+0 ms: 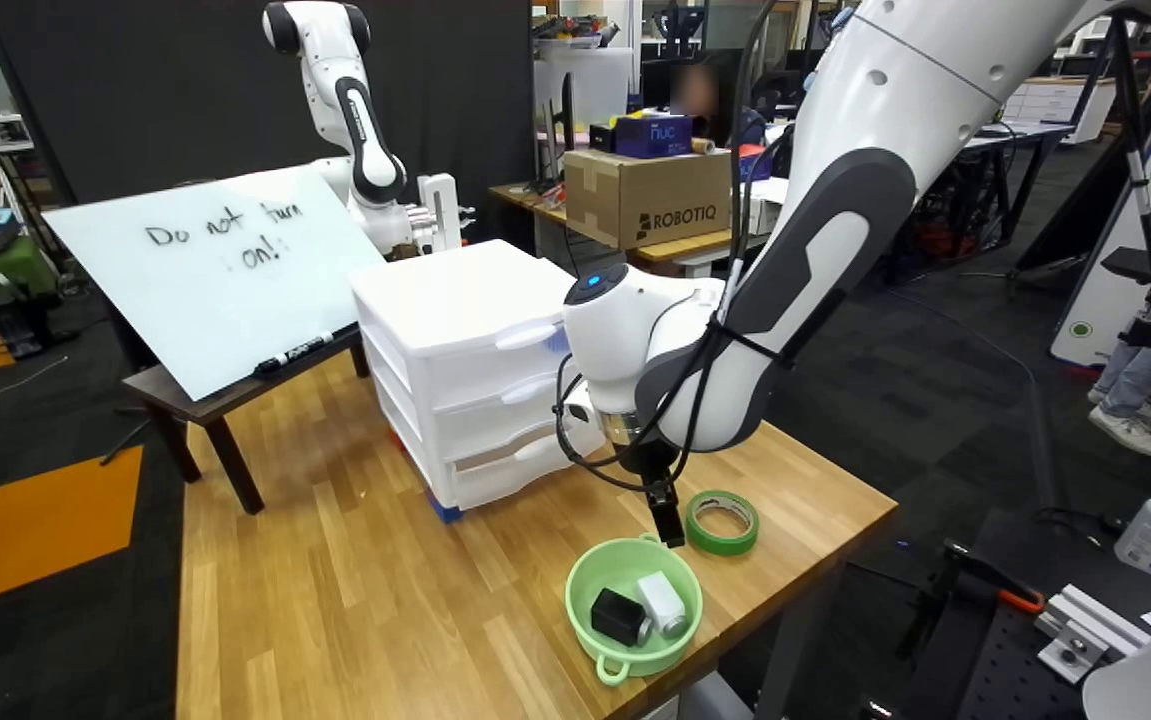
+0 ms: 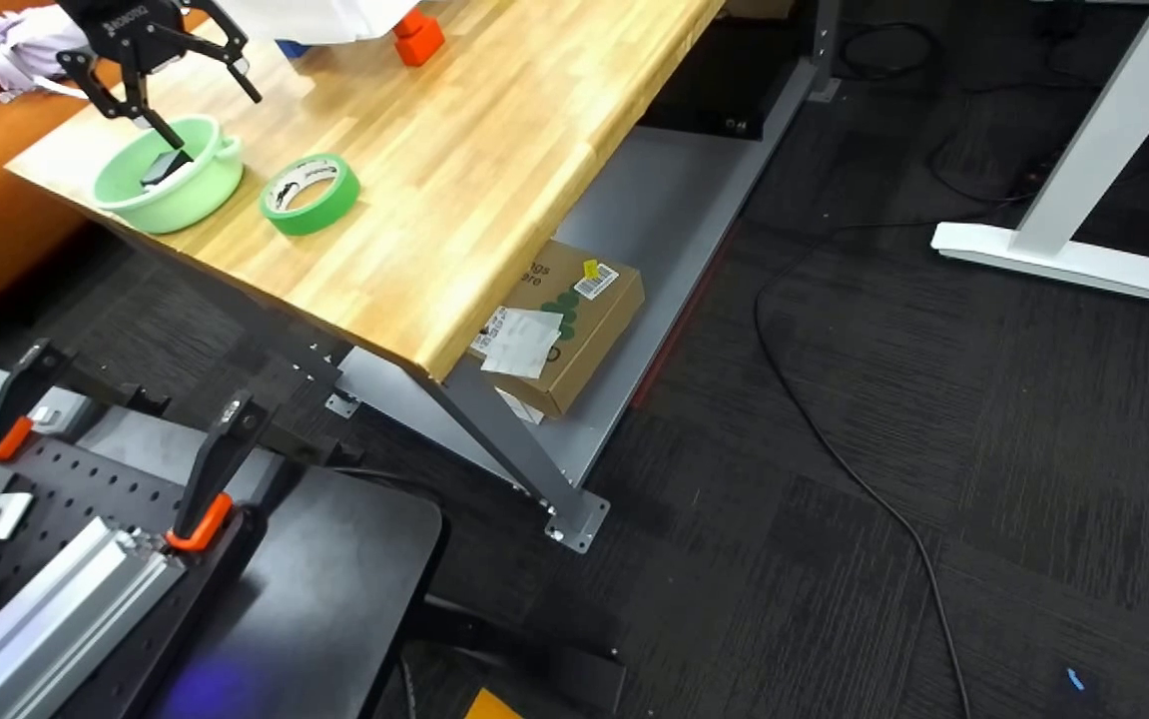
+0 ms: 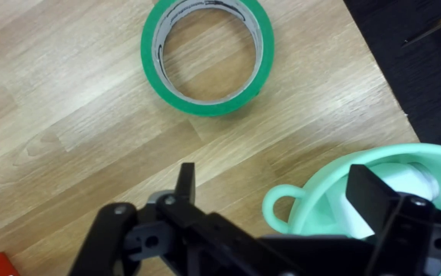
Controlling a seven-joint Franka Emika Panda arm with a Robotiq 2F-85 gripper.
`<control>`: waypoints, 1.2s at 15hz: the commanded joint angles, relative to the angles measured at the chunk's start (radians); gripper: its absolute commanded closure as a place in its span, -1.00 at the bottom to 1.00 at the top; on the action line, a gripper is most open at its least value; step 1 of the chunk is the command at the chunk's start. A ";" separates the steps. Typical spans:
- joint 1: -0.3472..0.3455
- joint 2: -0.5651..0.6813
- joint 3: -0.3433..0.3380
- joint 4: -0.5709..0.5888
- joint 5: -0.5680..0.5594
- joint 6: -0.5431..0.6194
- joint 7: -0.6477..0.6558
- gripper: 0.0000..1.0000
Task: Move the green tape forward and the light-green bowl to the left
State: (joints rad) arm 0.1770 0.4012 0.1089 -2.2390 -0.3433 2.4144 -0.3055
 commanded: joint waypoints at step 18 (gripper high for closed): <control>-0.085 0.050 0.114 0.005 0.157 0.171 -0.175 -1.00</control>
State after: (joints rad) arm 0.0846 0.4377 0.2318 -2.2686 -0.1698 2.6679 -0.4867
